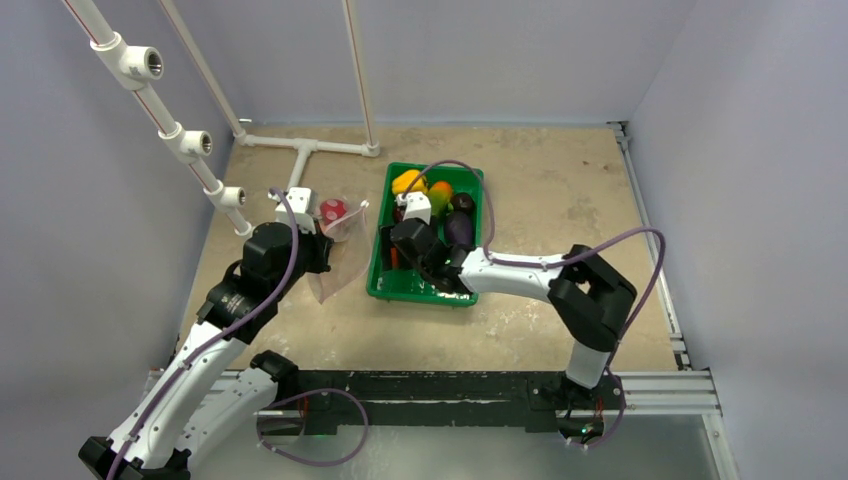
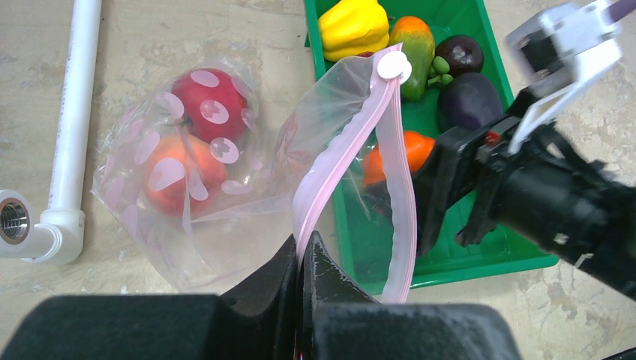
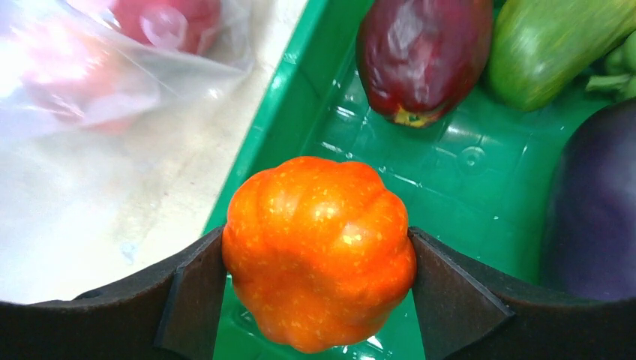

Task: Place the food in the zip-top bag and seal the zipper
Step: Pick up the fake vegetable from the bin, then place the fake vegetable in the zipper food storage bag, then adjust the zipper food storage bag at the center of the board.

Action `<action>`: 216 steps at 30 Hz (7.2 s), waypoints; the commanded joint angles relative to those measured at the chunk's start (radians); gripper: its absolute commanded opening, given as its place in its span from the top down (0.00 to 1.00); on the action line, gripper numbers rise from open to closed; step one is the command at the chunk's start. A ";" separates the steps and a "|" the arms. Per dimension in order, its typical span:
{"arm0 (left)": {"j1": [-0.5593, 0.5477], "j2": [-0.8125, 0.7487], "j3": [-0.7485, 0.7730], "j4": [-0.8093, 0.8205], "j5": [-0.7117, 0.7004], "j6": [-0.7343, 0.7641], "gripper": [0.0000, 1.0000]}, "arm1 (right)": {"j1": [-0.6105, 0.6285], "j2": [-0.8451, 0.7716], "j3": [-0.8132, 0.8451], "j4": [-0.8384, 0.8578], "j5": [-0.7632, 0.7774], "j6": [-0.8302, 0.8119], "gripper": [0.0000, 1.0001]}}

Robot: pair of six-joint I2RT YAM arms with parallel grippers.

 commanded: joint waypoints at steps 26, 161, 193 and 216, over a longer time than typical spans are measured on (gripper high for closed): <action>0.003 -0.002 0.001 0.028 0.010 0.007 1.00 | 0.106 -0.404 0.014 0.088 -0.128 -0.102 0.53; 0.002 -0.100 0.096 -0.090 -0.066 -0.042 1.00 | 0.163 -0.246 0.117 0.054 0.017 0.026 1.00; 0.002 0.023 0.261 -0.171 -0.136 -0.020 1.00 | 0.040 -0.222 0.207 0.067 -0.121 -0.088 1.00; 0.002 0.115 0.253 -0.027 -0.220 0.087 1.00 | 0.002 -0.110 0.190 0.147 -0.223 -0.057 1.00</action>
